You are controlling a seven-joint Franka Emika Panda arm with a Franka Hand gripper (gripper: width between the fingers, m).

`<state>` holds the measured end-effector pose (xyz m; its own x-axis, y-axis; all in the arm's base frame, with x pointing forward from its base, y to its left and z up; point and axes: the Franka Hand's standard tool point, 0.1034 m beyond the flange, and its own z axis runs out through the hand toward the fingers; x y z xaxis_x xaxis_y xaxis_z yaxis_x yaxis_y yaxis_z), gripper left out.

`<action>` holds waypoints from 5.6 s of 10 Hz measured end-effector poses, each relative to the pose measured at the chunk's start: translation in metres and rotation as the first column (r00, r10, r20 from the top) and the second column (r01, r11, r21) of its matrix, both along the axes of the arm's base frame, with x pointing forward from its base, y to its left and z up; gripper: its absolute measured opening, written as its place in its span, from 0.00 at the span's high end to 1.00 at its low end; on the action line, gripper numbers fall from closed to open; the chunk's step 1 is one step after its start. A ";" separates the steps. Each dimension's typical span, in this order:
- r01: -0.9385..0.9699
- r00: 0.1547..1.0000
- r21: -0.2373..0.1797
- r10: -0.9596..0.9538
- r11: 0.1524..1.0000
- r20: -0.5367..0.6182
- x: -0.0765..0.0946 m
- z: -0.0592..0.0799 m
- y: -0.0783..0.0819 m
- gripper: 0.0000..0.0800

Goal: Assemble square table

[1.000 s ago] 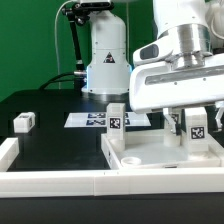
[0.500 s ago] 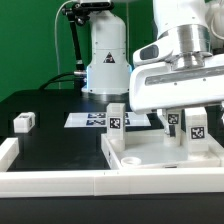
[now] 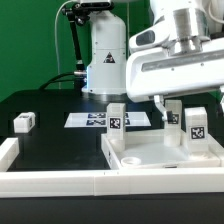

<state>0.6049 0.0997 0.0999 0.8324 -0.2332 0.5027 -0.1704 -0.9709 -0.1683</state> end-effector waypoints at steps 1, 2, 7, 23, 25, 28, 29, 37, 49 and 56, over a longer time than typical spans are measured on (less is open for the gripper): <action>-0.003 1.000 0.006 0.003 1.000 -0.017 -0.002 -0.003 0.001 0.19; -0.004 1.000 0.008 0.005 1.000 -0.024 -0.002 -0.003 0.001 0.19; -0.054 0.942 0.128 0.093 0.990 -0.324 0.002 -0.012 -0.001 0.19; -0.054 0.842 0.071 0.084 0.996 -0.533 -0.002 -0.017 0.007 0.64; -0.042 0.842 0.071 0.073 0.997 -0.534 -0.002 -0.017 0.007 0.64; 0.060 0.839 0.071 -0.012 0.996 -0.544 -0.002 -0.017 0.008 0.64; 0.212 0.820 0.069 -0.139 0.975 -0.556 -0.004 -0.018 0.010 0.64; 0.859 0.405 0.019 -0.657 0.511 -0.636 -0.005 -0.019 0.022 0.64; 0.274 0.788 0.073 -0.180 0.959 -0.588 -0.005 -0.021 0.022 0.19; -0.197 0.805 0.071 0.203 0.978 -0.557 0.008 -0.018 0.019 0.19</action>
Offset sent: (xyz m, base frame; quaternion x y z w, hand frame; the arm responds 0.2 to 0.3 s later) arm 0.0082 -0.0128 -0.0124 0.0002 -0.1239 -0.0137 0.9922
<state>0.6125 0.1190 0.0824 0.9974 -0.0328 -0.0646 -0.0399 -0.9928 -0.1131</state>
